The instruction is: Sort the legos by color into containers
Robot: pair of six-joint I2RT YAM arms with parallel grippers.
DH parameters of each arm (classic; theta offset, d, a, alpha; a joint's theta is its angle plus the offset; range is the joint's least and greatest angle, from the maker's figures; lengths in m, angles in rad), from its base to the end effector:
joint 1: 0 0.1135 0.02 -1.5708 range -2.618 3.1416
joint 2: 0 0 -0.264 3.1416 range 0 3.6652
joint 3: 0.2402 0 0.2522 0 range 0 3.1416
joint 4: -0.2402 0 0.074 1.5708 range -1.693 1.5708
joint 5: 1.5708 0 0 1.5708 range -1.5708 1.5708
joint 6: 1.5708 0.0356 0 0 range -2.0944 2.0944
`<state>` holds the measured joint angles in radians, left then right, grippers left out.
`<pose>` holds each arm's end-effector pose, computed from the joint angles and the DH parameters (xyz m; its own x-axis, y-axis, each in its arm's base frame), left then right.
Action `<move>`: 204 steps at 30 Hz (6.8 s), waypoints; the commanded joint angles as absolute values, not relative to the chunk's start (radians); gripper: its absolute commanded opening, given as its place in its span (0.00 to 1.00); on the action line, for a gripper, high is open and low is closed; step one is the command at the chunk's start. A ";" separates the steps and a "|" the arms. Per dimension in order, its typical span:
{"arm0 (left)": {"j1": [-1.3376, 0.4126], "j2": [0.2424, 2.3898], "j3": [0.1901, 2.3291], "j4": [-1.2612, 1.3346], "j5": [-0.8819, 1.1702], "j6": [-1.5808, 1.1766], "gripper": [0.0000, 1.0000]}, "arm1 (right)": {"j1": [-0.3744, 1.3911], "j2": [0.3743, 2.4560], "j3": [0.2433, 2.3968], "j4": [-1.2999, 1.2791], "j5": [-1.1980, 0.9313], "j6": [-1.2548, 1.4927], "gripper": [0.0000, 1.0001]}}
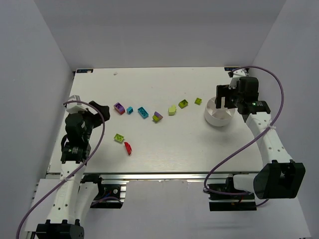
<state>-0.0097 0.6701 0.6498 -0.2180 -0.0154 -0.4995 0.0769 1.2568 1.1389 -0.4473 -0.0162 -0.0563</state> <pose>0.1657 -0.0011 0.3066 -0.2047 -0.4770 -0.8548 -0.1177 0.8789 -0.4623 0.2805 0.0222 0.3367 -0.5281 -0.0971 -0.8436 -0.1203 0.9920 -0.0389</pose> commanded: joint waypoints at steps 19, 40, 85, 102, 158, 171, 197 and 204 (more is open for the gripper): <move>-0.015 0.790 0.601 -0.241 0.333 -0.612 0.51 | 0.304 1.178 1.006 -0.479 -0.810 -0.703 0.15; -0.387 1.478 1.057 -0.383 -0.115 -0.744 0.73 | 0.299 1.189 0.976 -0.253 -0.649 -0.399 0.58; -0.459 2.168 1.761 -0.747 -0.361 -0.792 0.15 | 0.212 1.186 0.999 -0.255 -0.627 -0.400 0.67; -0.678 1.816 1.376 0.268 0.196 -0.624 0.00 | 0.011 1.026 1.012 -0.146 -0.560 -0.227 0.00; -0.830 2.476 1.827 0.867 0.330 -0.661 0.23 | 0.011 0.897 1.042 -0.098 -0.522 -0.181 0.00; -0.830 2.493 1.848 0.838 0.311 -0.660 0.46 | 0.011 0.891 1.040 -0.106 -0.522 -0.178 0.00; -0.756 1.921 1.354 0.710 0.094 -0.476 0.27 | 0.011 0.930 1.077 -0.187 -0.800 -0.336 0.32; -0.624 1.547 0.919 0.528 0.115 -0.603 0.07 | 0.015 0.985 1.091 -0.342 -0.986 -0.486 0.79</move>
